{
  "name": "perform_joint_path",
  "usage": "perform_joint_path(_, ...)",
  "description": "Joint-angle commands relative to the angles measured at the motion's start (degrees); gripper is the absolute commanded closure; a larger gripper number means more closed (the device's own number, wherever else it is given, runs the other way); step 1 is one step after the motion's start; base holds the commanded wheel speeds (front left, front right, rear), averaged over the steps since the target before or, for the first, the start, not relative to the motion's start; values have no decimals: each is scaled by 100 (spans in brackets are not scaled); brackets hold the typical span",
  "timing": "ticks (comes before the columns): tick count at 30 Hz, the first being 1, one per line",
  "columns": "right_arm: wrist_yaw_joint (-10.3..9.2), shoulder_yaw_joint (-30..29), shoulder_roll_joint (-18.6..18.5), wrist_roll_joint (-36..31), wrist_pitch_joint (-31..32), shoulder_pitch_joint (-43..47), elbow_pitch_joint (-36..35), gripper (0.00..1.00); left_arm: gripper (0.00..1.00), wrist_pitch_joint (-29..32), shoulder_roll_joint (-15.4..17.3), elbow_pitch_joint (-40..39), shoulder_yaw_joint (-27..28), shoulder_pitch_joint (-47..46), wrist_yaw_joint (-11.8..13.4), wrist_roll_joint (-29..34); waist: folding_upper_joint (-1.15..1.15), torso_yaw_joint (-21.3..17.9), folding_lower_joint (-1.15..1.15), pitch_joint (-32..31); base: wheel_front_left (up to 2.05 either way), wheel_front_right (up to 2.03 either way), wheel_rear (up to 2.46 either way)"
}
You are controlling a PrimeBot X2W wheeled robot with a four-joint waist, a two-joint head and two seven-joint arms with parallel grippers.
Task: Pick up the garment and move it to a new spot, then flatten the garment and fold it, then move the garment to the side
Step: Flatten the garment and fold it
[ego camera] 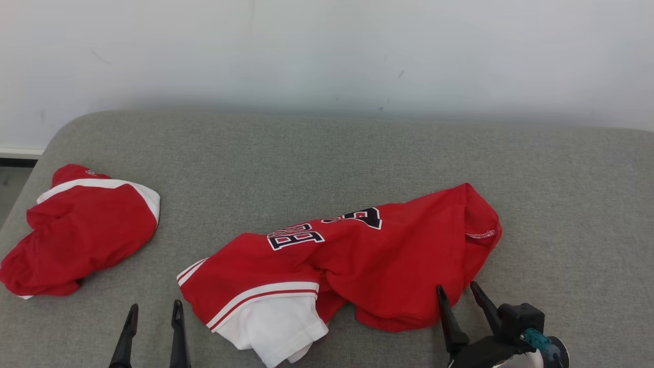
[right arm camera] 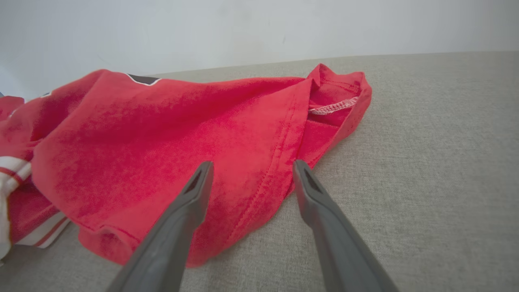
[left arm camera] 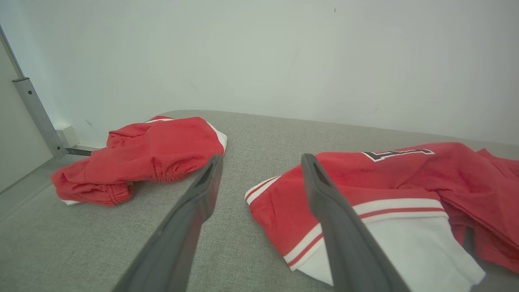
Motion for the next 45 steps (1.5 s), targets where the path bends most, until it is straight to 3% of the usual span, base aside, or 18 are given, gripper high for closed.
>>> perform_joint_path(1, -13, 15, -3, -26, -11, -119, 178, 0, 0, -21, -7, 45, -40, -74, 5, -27, 0, 88, 0, 73, 0, 0, 0)
perform_joint_path(4, -13, 9, -49, 58, -10, -460, 857, 0, 0, -21, -8, 107, -123, -117, 2, -53, 0, 210, 0, 137, 0, 0, 0)
perform_joint_path(10, -13, -60, -59, 28, -10, -616, 1305, 0, 0, -22, -8, 138, -145, -137, 21, -69, 0, 286, 0, 152, 0, 0, 0)
perform_joint_path(11, -13, -42, -55, 42, -10, -634, 1361, 15, 0, -22, -8, 142, -143, -132, 24, -76, 0, 291, 0, 151, 0, 0, 0)
perform_joint_path(12, -13, -26, -52, 51, -8, -652, 1382, 56, 0, -22, -8, 145, -142, -125, 24, -87, 0, 292, 0, 145, 0, 0, 0)
perform_joint_path(13, -13, -1, -48, 55, -8, -660, 1387, 56, 0, -22, -8, 148, -143, -114, 23, -91, 0, 288, 0, 138, 0, 0, 0)
perform_joint_path(14, -13, 12, -45, 81, -9, -655, 1386, 100, 0, -22, -8, 151, -144, -103, 26, -96, 0, 278, 0, 131, 0, 0, 0)
perform_joint_path(24, -13, -240, -273, 257, -10, -510, 554, 100, 0, -22, -8, 176, -131, -45, 23, -136, 0, 40, 0, 7, 0, 0, 0)
perform_joint_path(39, -13, -374, -1625, 767, 212, 299, -887, 100, 0, -22, -8, 256, -262, 133, 48, -242, 0, -212, 0, -144, 0, 0, 0)
perform_joint_path(45, -13, -612, -1717, 997, 677, 744, -1566, 100, 0, -22, -8, 273, -273, 139, 34, -272, 0, -216, 0, -124, 0, 0, 0)
